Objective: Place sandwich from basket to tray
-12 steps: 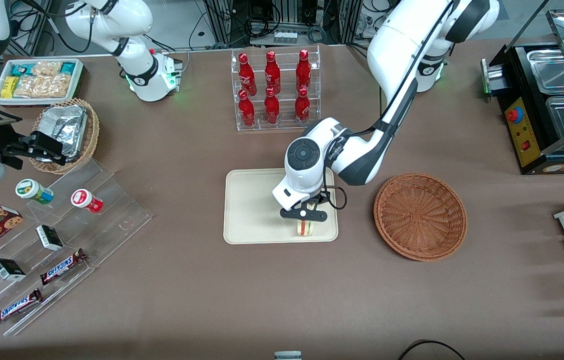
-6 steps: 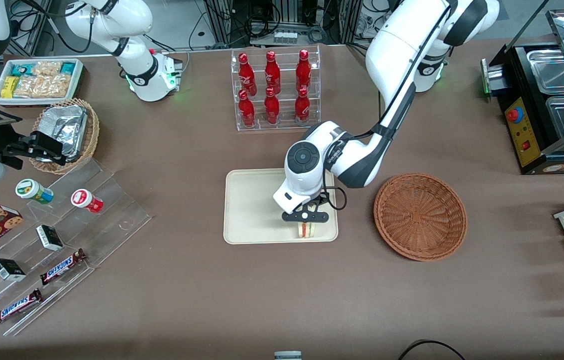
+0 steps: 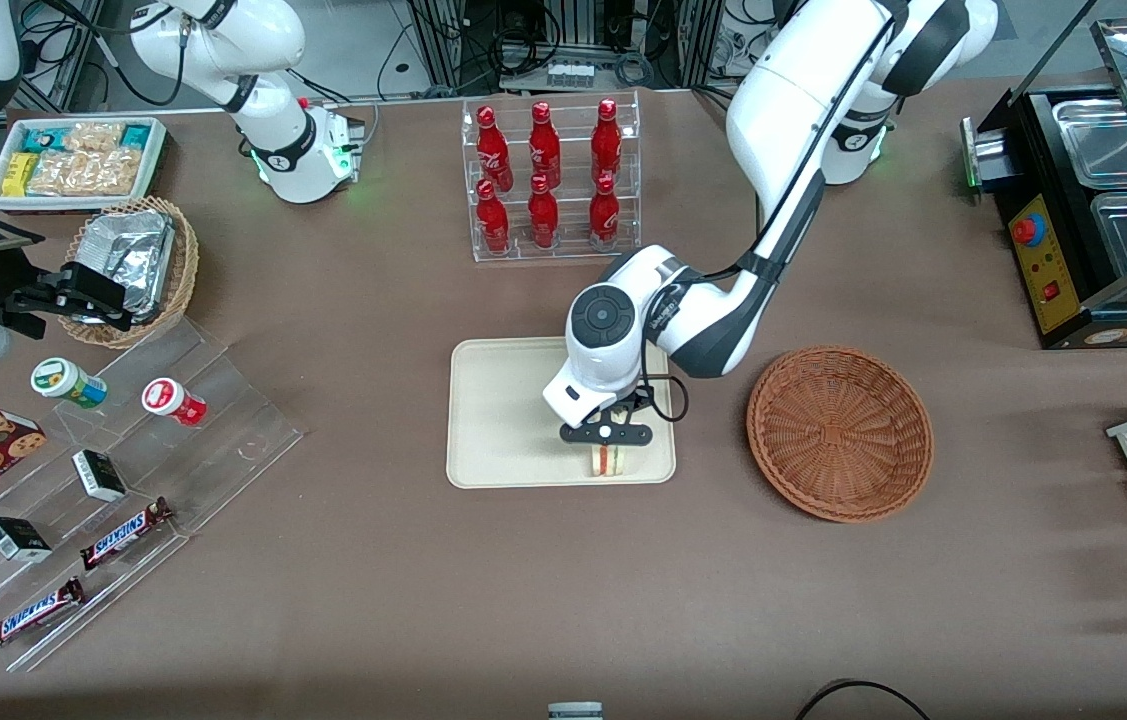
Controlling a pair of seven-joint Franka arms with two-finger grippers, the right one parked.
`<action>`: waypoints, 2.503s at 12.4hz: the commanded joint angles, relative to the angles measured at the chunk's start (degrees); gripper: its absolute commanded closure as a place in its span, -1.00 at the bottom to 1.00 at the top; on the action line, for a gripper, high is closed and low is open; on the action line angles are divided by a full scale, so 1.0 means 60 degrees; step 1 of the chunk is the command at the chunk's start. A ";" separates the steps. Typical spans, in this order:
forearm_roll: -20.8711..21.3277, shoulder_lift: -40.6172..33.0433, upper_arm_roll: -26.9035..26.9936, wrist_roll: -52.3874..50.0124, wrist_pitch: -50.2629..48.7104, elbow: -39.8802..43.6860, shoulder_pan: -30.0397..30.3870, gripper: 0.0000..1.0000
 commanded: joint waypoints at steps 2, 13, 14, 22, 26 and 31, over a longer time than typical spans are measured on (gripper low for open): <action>0.0138 0.0316 0.0121 -0.0152 0.0127 0.0280 -0.0163 1.00; 0.0050 0.0243 0.0150 -0.0196 0.0112 0.0440 -0.0148 -1.00; 0.0050 0.0214 0.0150 -0.0196 0.0054 0.0528 -0.0148 -1.00; 0.0094 -0.1028 0.0179 -0.0196 -0.0823 0.0690 -0.0075 -1.00; 0.0036 -0.2478 0.0223 -0.0211 -0.2067 0.0705 0.0420 -1.00; -0.0375 -0.3886 0.0252 -0.0196 -0.2802 0.0719 0.1855 -1.00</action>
